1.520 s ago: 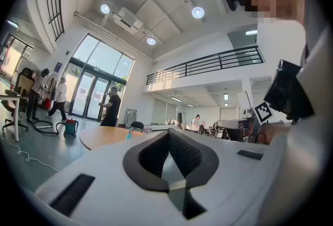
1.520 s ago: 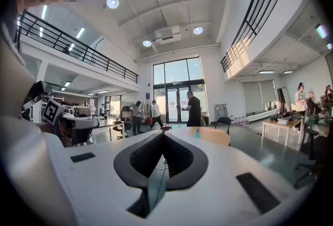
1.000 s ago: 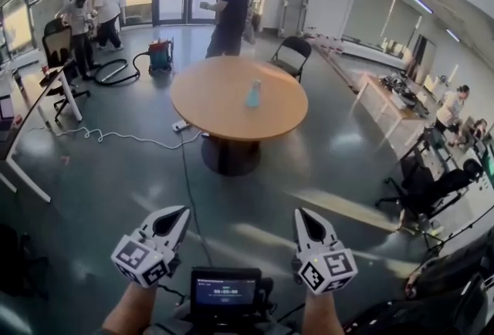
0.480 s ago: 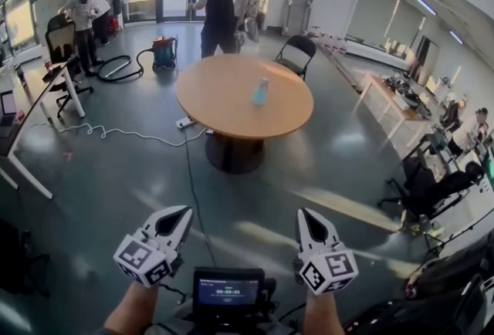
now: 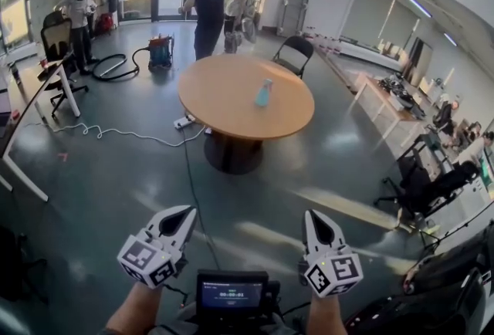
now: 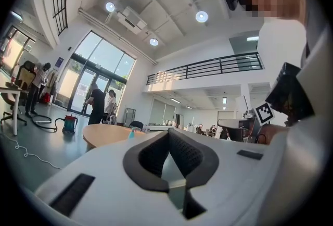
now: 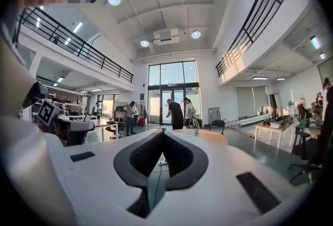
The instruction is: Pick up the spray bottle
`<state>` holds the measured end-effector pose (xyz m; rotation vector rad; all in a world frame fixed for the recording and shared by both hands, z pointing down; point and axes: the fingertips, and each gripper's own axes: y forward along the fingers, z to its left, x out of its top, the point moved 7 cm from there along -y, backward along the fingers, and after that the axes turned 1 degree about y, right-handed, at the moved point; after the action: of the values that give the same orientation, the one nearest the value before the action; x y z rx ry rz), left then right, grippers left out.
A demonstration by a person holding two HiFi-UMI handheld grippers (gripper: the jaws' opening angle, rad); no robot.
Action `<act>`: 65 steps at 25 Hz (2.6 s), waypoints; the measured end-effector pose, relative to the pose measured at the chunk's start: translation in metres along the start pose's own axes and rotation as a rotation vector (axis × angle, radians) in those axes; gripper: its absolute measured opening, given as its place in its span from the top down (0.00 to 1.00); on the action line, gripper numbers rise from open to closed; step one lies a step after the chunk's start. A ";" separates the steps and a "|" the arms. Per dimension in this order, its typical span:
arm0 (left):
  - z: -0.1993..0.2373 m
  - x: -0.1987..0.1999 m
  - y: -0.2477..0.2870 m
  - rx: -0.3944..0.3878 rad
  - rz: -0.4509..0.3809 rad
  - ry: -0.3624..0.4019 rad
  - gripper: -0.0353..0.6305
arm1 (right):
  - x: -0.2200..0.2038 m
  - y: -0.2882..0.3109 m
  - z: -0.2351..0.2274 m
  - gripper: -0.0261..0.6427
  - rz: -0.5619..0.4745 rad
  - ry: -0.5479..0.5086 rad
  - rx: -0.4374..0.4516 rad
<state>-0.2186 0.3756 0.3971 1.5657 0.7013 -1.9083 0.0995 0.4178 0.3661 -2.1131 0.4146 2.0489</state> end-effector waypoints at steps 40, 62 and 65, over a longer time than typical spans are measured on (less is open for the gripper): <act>0.059 0.001 0.206 0.140 0.087 0.087 0.94 | -0.001 0.180 -0.162 0.95 -0.013 0.090 0.210; 0.155 0.021 0.298 0.072 0.045 0.055 0.94 | 0.022 0.282 -0.193 0.95 -0.012 0.055 0.136; 0.178 0.029 0.310 0.057 0.044 0.052 0.94 | 0.028 0.306 -0.195 0.95 -0.016 0.062 0.110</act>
<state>-0.1242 0.0295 0.3870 1.6579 0.6340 -1.8765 0.1897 0.0649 0.3688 -2.1121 0.5052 1.9096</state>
